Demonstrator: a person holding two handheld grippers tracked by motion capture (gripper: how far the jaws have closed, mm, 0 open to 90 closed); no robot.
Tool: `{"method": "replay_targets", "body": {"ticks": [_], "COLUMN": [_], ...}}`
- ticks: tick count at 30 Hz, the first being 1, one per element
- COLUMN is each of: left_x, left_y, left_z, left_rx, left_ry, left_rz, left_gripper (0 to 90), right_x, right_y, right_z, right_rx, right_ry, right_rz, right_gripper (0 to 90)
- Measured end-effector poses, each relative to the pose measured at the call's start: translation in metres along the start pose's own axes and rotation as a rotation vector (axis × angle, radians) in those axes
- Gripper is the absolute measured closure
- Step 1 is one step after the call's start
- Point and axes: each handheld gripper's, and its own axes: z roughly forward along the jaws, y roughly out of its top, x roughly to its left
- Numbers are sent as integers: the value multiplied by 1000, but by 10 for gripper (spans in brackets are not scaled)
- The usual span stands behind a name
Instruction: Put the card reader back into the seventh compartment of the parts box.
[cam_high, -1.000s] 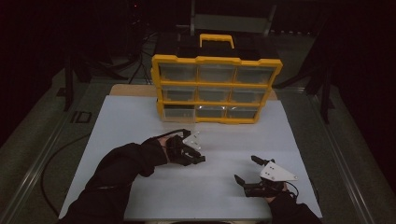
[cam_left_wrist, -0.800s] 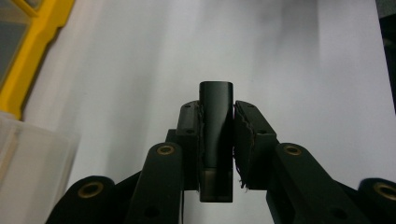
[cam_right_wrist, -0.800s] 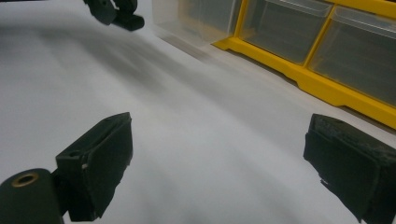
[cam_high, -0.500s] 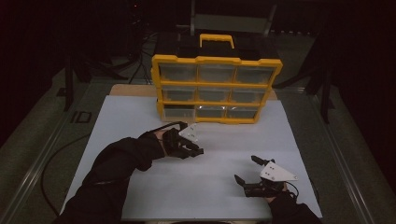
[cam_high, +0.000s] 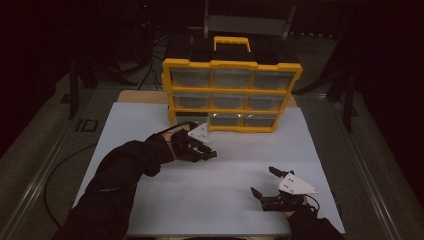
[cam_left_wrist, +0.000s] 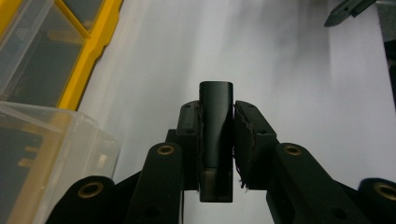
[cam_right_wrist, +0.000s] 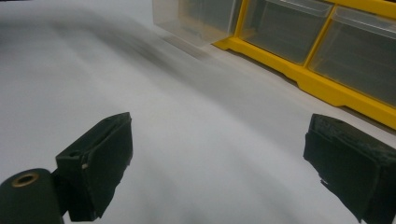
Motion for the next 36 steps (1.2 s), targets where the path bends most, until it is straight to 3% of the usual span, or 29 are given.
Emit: {"method": "replay_targets", "body": {"ticks": [22, 36], "left_x": [26, 47], "left_y": [10, 10], "left_z": [-28, -45], "left_rx": [-36, -61], "left_ry": [72, 131], "left_rz": [-30, -91], "left_gripper": [737, 737], "right_x": [0, 0], "right_y": [0, 0], "right_z": [0, 0], "right_rx": [2, 2], "right_ry": [0, 1], "right_rz": [-1, 1], "right_gripper": [81, 81]}}
